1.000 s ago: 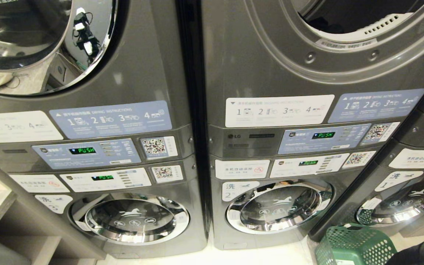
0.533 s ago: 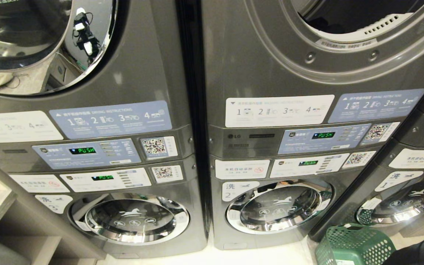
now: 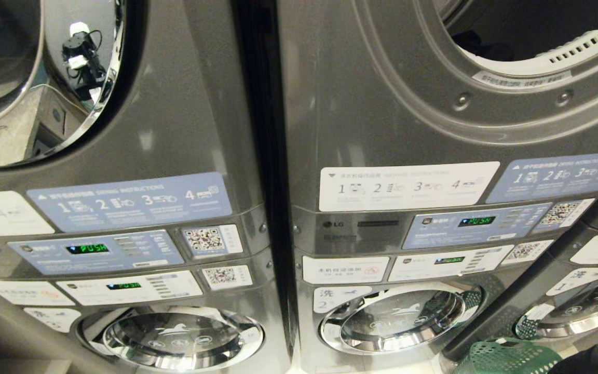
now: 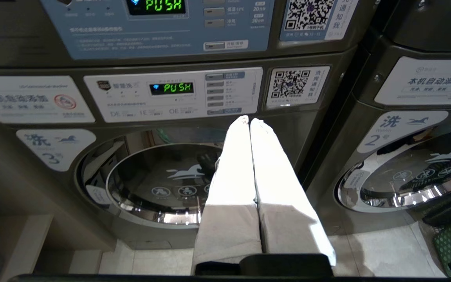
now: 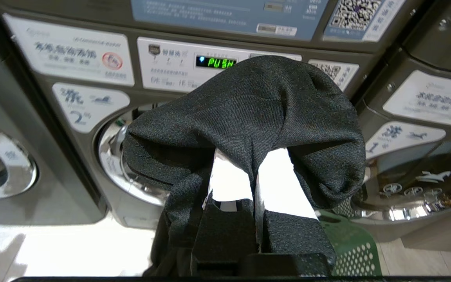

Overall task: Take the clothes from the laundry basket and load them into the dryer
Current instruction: Put the clothes in the dryer

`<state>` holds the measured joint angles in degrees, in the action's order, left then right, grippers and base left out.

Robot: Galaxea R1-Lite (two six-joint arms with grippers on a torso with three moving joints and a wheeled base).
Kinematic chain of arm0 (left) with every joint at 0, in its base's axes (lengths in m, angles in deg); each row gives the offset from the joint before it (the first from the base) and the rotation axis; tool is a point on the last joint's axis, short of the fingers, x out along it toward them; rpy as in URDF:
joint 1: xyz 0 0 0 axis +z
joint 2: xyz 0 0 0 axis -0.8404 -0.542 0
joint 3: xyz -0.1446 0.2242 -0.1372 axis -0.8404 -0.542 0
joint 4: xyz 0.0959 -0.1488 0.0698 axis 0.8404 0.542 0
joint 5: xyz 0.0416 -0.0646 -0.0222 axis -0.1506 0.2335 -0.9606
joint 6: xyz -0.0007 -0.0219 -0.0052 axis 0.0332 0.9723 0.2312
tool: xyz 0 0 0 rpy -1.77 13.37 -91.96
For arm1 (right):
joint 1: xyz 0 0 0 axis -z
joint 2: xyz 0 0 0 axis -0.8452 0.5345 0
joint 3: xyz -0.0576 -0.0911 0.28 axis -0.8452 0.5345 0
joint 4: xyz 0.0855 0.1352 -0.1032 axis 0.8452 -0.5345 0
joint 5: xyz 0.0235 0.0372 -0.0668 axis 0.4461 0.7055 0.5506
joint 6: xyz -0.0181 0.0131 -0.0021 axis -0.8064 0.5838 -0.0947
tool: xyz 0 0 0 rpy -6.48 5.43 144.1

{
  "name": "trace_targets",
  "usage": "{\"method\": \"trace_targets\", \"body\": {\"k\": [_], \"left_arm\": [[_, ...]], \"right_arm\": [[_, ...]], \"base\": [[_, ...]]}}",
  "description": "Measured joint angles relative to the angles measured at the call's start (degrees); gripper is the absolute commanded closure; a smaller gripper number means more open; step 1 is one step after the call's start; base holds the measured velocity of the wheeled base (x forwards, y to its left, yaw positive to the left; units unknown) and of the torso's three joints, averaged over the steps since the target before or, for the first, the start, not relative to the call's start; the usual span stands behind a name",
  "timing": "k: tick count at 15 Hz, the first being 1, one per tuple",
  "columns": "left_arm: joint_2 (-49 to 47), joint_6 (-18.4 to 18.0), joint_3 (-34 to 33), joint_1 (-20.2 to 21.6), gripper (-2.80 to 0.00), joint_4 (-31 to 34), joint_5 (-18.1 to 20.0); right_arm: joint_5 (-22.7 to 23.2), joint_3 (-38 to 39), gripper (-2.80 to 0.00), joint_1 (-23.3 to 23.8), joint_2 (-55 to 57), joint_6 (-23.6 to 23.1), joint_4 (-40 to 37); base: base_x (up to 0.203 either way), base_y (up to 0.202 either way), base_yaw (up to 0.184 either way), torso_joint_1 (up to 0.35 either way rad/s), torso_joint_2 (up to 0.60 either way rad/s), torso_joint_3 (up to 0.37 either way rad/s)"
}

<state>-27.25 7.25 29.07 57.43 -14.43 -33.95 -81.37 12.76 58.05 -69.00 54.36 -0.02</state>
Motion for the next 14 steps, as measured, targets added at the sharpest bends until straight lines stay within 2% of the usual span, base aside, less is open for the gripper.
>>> {"method": "trace_targets", "body": {"k": [9, 14], "left_arm": [[0.0, 0.1, 0.0, 0.0, 0.0, -0.1, 0.0], [0.0, 0.0, 0.0, 0.0, 0.0, -0.1, 0.0]], "right_arm": [[0.0, 0.0, 0.0, 0.0, 0.0, -0.2, 0.0], [0.8, 0.0, 0.0, 0.0, 0.0, -2.1, 0.1]], "base": [[0.195, 0.0, 0.0, 0.002, 0.0, 0.001], [0.193, 0.0, 0.001, 0.003, 0.0, 0.003]]}}
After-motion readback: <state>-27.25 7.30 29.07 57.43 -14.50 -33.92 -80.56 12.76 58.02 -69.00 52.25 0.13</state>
